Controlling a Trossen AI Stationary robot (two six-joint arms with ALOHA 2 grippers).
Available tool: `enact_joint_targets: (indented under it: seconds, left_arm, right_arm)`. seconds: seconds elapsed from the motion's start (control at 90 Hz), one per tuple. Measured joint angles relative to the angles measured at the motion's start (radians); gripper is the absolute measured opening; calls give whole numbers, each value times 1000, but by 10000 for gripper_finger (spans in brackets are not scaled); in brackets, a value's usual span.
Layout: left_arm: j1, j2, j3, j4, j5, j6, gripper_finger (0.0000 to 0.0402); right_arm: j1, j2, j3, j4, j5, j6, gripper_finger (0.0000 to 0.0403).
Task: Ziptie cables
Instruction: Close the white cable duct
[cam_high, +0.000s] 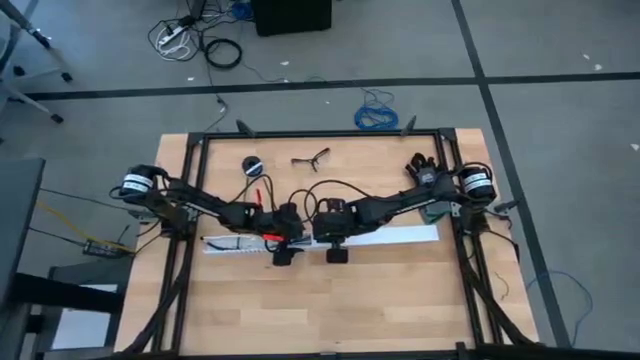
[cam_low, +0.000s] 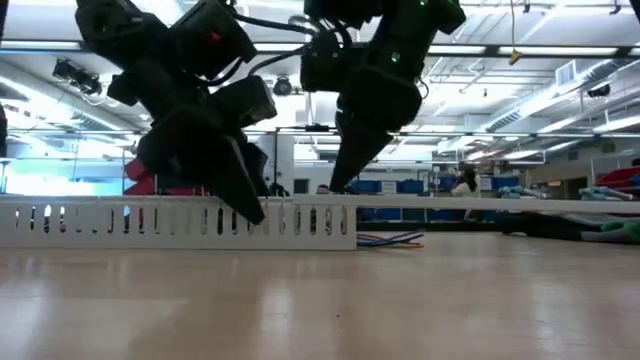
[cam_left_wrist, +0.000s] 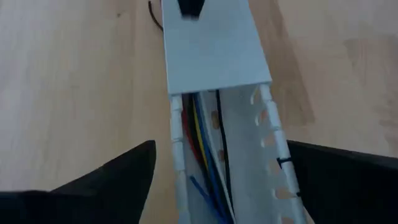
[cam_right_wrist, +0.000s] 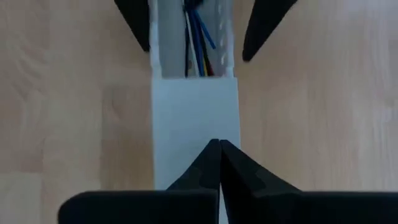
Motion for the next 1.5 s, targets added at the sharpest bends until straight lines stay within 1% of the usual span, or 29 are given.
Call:
enact_joint_targets:
  seconds: [0.189,0.5,0.633,0.778,0.967,1.044,1.122,1.233,1.367,1.5]
  left_arm:
    - [0,1,0,-12,0,0,326]
    - [0,1,0,-12,-2,0,320]
    - [0,11,0,-5,-7,-11,302]
    - [0,50,0,5,-7,-33,279]
    - [0,73,0,25,-6,-31,237]
    - [0,74,0,37,-5,-28,226]
    - [0,74,0,42,-4,-28,226]
    - [0,75,0,42,-3,-28,240]
    - [0,75,0,44,-3,-27,240]
    - [0,75,0,47,-3,-30,236]
  right_arm:
    - [14,-16,0,-19,-10,20,0]
    - [0,26,0,-19,-33,22,0]
    - [-11,50,2,14,-46,12,0]
    - [-14,53,1,39,-74,8,0]
    - [-16,53,1,36,-85,8,0]
    - [-18,54,1,37,-86,9,0]
    - [-19,54,1,38,-86,9,0]
    - [-20,55,0,51,-92,6,0]
    - [-31,57,-2,122,-147,-14,0]
    - [-46,74,-2,201,-174,-38,0]
